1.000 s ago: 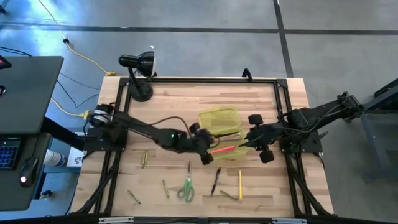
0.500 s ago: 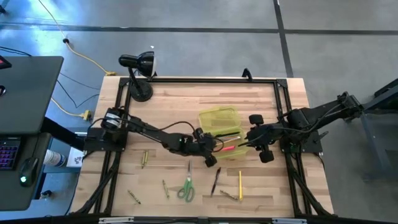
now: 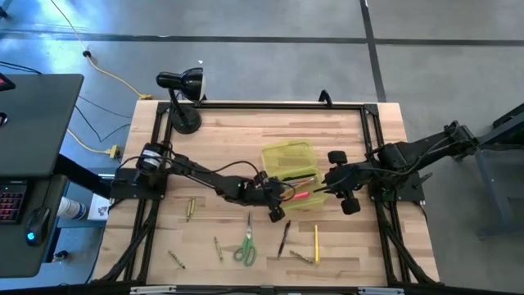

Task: Pick & place school supplies into a supply box
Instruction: Put the yellow pen into the yellow supply box

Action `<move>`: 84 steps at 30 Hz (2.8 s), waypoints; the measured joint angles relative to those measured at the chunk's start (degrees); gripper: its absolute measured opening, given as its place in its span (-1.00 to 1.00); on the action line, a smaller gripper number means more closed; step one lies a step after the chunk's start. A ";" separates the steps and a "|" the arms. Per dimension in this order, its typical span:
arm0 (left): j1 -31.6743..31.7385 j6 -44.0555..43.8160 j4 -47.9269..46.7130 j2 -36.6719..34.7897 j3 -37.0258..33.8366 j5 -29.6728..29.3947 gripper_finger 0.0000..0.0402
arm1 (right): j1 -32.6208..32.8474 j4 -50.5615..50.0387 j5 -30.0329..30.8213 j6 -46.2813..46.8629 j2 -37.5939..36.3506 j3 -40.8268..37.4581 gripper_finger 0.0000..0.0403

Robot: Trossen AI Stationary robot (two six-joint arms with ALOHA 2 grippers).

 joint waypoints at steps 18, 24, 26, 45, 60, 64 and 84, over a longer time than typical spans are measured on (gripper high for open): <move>-5.47 -7.22 -55.05 -5.69 25.69 7.63 -0.47 | 0.00 0.38 0.02 0.04 0.00 0.00 -0.44; -16.68 -30.49 -72.96 -5.59 27.16 -10.28 -0.47 | 0.00 0.45 0.04 0.04 0.02 0.00 -0.44; -21.34 -41.42 -74.90 -5.59 25.70 -18.54 -0.47 | 0.00 0.48 0.04 0.02 0.00 0.00 -0.44; -31.98 -52.59 -30.40 -5.09 15.88 -25.01 -0.47 | 0.00 2.40 2.60 -0.39 0.00 0.00 -0.44; -22.38 -39.93 -31.65 -5.11 15.90 -12.04 -0.47 | 2.21 2.99 -6.67 -4.66 0.18 -0.30 -0.44; -22.50 -36.72 -31.68 -5.11 15.90 -12.70 -0.47 | 7.60 14.35 -16.88 -9.04 0.25 -6.78 -0.44; -22.45 -34.72 -32.05 -5.11 15.92 -15.98 -0.47 | 22.54 44.94 -16.49 -22.99 13.46 -20.06 -0.44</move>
